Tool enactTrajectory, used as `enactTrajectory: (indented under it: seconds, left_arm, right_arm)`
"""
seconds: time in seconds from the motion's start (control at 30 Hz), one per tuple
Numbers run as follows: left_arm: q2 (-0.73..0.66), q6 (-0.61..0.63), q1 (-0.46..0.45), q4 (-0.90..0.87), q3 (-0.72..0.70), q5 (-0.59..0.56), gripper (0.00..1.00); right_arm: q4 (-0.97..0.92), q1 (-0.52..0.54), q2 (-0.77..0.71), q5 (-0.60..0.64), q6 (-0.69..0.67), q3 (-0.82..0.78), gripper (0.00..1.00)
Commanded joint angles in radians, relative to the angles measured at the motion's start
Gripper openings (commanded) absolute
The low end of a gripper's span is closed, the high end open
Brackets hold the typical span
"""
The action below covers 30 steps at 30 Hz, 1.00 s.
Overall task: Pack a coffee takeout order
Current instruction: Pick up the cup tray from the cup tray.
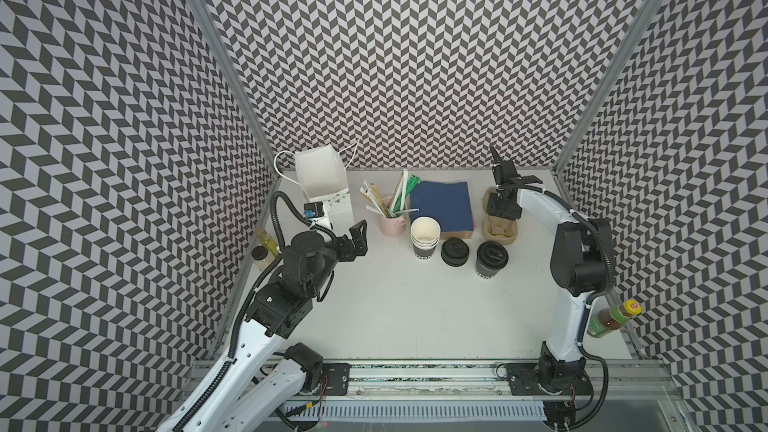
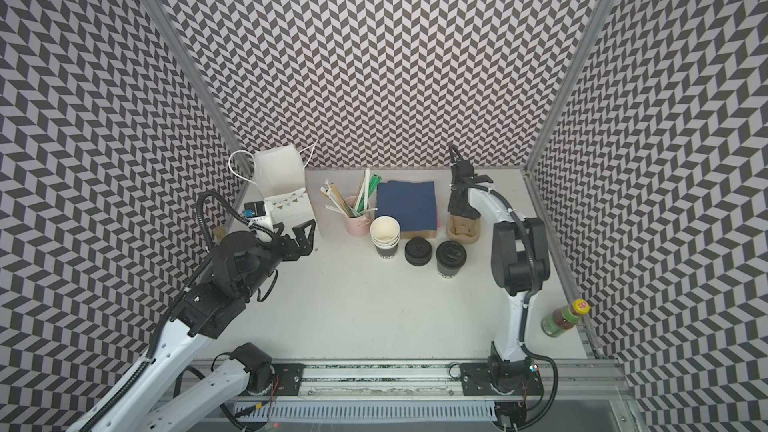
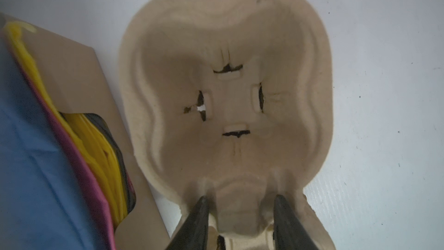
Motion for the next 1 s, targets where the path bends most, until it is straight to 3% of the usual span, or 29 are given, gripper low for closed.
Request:
enactTrajectory:
  seconds: [0.0, 0.4, 0.53, 0.7, 0.97]
  left_arm:
    - [-0.009, 0.014, 0.006, 0.001, -0.006, -0.014, 0.97]
    - [-0.007, 0.016, 0.008, 0.001, -0.006, -0.018, 0.97]
    - [-0.008, 0.016, 0.007, 0.001, -0.006, -0.018, 0.97]
    - [-0.003, 0.017, 0.007, 0.001, -0.006, -0.015, 0.97]
    - [-0.013, 0.019, 0.007, 0.000, -0.008, -0.024, 0.97]
  right_arm:
    - [0.007, 0.009, 0.018, -0.006, -0.004, 0.018, 0.40]
    - [0.014, 0.017, -0.016, 0.008, 0.000, 0.008, 0.30]
    - [0.014, 0.018, -0.049, 0.015, 0.002, 0.005, 0.19]
    - [0.023, 0.018, -0.050, 0.004, 0.000, -0.017, 0.21]
    - [0.015, 0.018, -0.086, 0.015, 0.007, -0.009, 0.13]
